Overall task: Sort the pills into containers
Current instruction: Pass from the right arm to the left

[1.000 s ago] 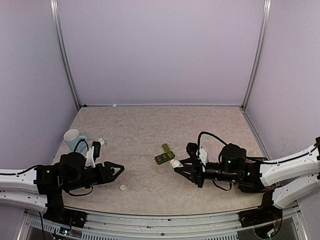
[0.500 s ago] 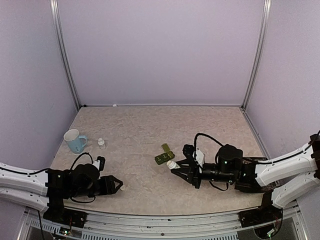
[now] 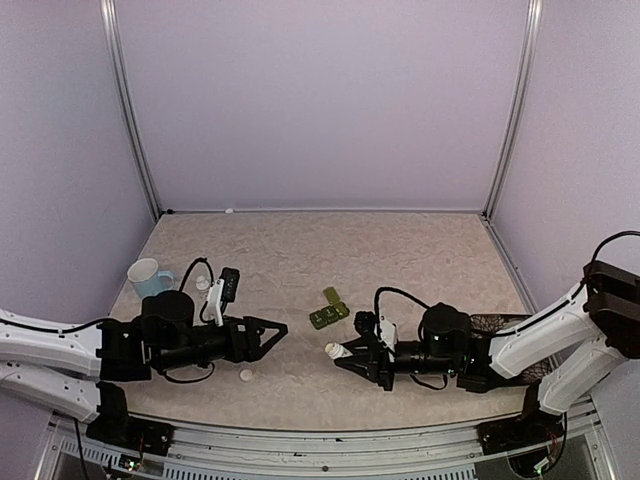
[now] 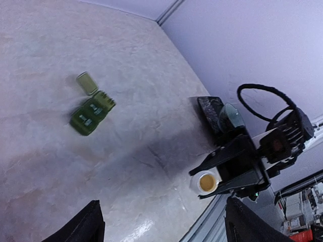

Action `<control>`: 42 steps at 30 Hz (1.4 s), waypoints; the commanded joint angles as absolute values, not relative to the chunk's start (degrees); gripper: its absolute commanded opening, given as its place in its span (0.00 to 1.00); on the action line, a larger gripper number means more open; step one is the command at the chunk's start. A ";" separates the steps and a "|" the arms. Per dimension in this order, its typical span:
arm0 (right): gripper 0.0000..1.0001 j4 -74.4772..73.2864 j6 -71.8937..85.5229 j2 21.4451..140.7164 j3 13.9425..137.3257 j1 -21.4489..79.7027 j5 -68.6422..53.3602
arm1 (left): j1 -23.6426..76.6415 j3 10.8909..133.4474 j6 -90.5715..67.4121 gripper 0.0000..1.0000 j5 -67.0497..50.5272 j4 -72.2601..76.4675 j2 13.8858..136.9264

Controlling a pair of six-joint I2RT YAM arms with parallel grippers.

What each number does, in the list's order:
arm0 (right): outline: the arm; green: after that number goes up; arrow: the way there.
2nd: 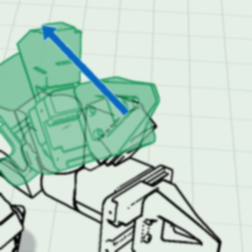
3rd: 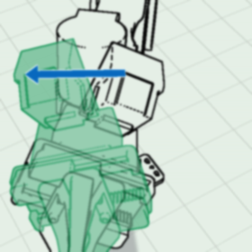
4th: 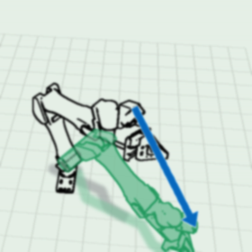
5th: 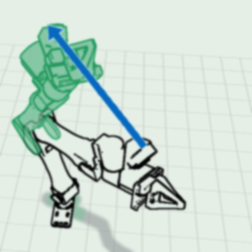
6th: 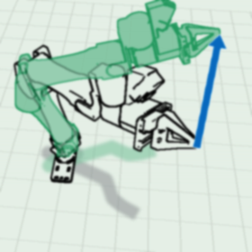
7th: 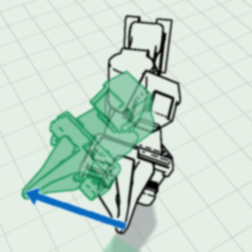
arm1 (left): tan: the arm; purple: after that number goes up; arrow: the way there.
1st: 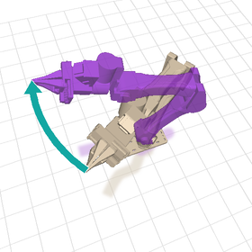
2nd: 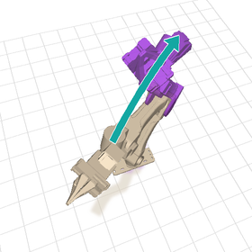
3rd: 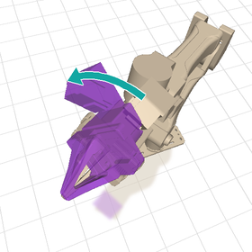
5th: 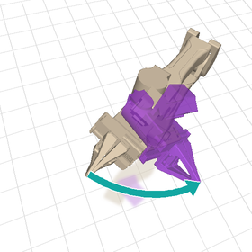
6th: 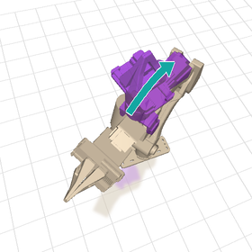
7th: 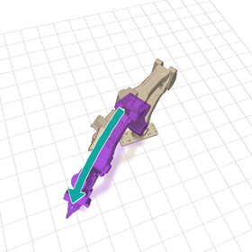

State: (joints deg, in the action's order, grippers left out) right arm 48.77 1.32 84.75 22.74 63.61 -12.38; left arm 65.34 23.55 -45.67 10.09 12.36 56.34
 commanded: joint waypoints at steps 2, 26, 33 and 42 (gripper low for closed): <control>0.00 53.39 1.93 85.81 24.37 64.21 -15.00 | 65.91 30.02 -38.44 0.79 -0.12 22.63 65.35; 0.00 51.60 1.98 84.05 24.27 65.15 -13.34 | 66.67 39.11 -37.44 0.56 -11.64 24.81 80.48; 0.00 51.82 2.06 83.76 23.80 65.13 -13.01 | 66.90 39.37 -37.44 0.40 -11.21 25.06 81.21; 0.00 51.85 2.06 83.32 23.42 65.17 -11.85 | 67.01 39.64 -37.52 0.26 -11.40 24.91 81.92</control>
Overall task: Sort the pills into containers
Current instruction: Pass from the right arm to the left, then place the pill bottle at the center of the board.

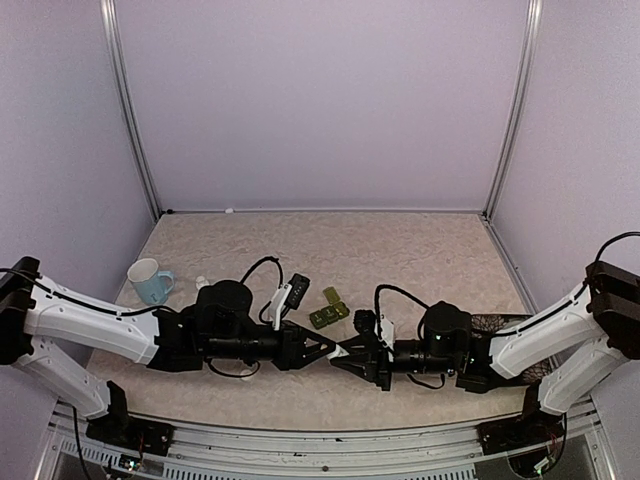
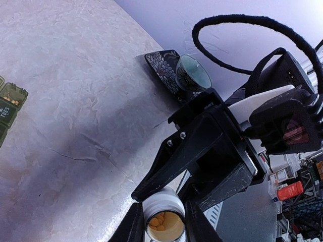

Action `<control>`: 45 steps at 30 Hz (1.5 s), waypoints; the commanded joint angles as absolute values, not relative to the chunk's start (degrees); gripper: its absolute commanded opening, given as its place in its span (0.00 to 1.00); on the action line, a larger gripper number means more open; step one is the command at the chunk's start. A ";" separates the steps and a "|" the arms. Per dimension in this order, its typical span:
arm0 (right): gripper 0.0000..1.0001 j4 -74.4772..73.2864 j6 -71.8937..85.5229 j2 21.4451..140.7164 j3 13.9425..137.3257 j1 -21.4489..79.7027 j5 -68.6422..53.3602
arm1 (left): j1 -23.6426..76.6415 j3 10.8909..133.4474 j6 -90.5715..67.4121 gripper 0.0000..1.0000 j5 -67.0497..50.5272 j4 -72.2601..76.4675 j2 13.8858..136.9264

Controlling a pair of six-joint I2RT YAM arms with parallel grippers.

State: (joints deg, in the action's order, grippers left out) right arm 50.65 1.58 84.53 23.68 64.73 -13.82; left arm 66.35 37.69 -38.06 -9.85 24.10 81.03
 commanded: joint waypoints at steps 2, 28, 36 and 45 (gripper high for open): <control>0.00 51.81 2.10 83.45 23.42 65.18 -11.54 | 67.00 39.72 -37.53 0.24 -10.93 24.73 81.92; 0.80 42.27 2.20 80.42 23.55 65.21 -8.60 | 68.40 46.71 -32.10 0.19 2.32 5.12 83.61; 0.84 34.28 4.92 64.73 16.87 65.22 2.25 | 70.63 52.07 -29.18 0.18 10.49 -3.84 89.88; 0.90 24.71 7.31 44.70 11.56 65.21 13.23 | 72.50 56.10 -27.96 0.15 15.64 -6.97 98.34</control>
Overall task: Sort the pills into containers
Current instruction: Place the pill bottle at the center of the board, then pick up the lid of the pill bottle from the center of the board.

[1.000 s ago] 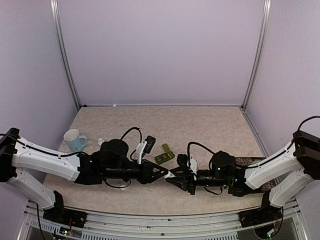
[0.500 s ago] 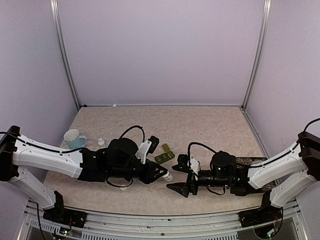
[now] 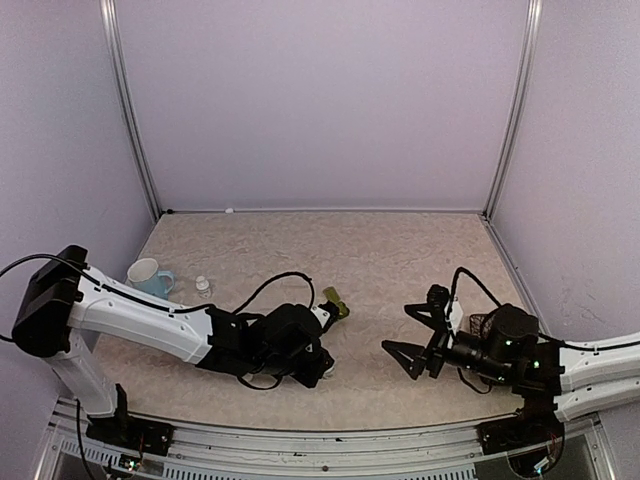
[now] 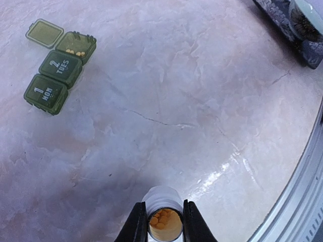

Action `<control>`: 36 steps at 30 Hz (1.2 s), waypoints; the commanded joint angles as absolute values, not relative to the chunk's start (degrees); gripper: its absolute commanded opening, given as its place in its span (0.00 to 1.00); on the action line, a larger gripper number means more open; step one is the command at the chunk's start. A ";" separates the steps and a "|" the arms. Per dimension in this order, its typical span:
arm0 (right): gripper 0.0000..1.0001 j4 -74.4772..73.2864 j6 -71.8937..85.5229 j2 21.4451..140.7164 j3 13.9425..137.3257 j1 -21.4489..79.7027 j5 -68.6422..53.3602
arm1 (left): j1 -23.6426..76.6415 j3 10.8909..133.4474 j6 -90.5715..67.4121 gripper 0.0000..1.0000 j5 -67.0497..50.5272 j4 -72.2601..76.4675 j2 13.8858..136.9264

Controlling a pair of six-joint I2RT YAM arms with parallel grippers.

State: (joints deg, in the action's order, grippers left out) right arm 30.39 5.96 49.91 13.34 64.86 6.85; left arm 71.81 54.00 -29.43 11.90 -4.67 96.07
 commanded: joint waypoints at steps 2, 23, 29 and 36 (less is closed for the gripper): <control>0.91 23.51 7.30 43.41 11.47 65.21 13.67 | 72.50 56.40 -27.95 0.15 16.06 -6.81 99.57; 0.93 23.50 6.33 50.12 13.98 65.21 13.76 | 72.57 54.23 -29.30 0.75 19.59 -6.68 90.73; 0.93 21.75 5.47 51.95 16.66 65.21 11.60 | 71.68 47.71 -35.95 0.85 21.32 -13.23 81.26; 0.93 21.66 4.73 56.51 20.53 65.22 7.02 | 68.34 34.84 -43.85 0.81 19.04 -15.84 74.69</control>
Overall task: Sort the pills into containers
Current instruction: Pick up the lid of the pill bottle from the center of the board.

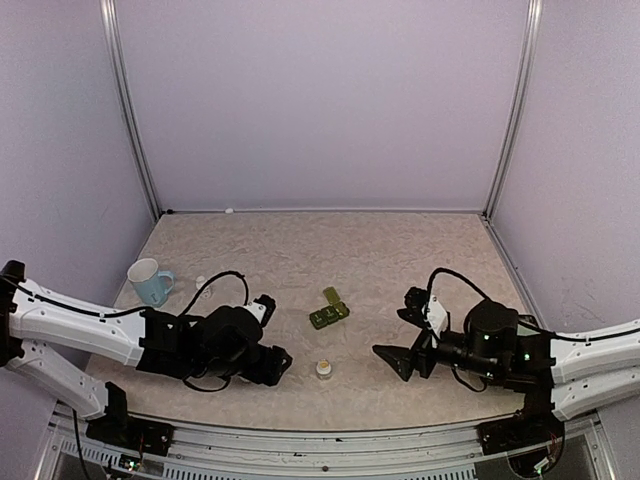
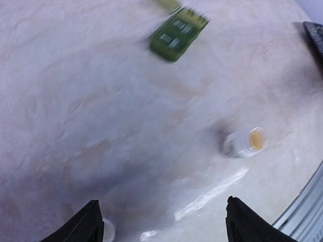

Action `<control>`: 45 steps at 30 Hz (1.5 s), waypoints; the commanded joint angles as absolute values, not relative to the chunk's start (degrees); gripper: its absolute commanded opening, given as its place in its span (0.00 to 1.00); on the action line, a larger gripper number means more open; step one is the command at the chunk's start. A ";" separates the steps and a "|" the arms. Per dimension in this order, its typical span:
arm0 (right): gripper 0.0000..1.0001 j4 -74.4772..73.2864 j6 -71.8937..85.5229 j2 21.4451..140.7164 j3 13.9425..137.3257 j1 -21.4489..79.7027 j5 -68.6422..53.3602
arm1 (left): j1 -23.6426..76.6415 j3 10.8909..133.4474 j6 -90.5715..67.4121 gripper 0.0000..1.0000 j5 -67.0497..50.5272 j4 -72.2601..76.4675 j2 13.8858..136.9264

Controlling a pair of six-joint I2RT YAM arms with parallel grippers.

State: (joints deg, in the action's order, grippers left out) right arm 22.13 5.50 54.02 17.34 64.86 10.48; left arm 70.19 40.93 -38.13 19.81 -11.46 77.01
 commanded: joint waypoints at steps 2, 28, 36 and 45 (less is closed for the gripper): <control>0.93 21.37 4.38 58.29 21.90 65.21 5.91 | 67.50 32.23 -45.05 0.81 19.03 -16.02 73.49; 0.92 22.45 2.70 64.70 26.51 65.30 1.77 | 65.19 27.77 -43.71 0.36 18.15 -11.68 77.36; 0.92 20.20 4.58 66.40 30.01 65.30 -1.28 | 65.35 27.51 -42.33 0.24 17.25 -10.06 75.27; 0.90 12.00 13.09 72.31 39.86 65.30 -5.94 | 67.84 27.65 -37.79 0.24 18.26 -6.60 67.15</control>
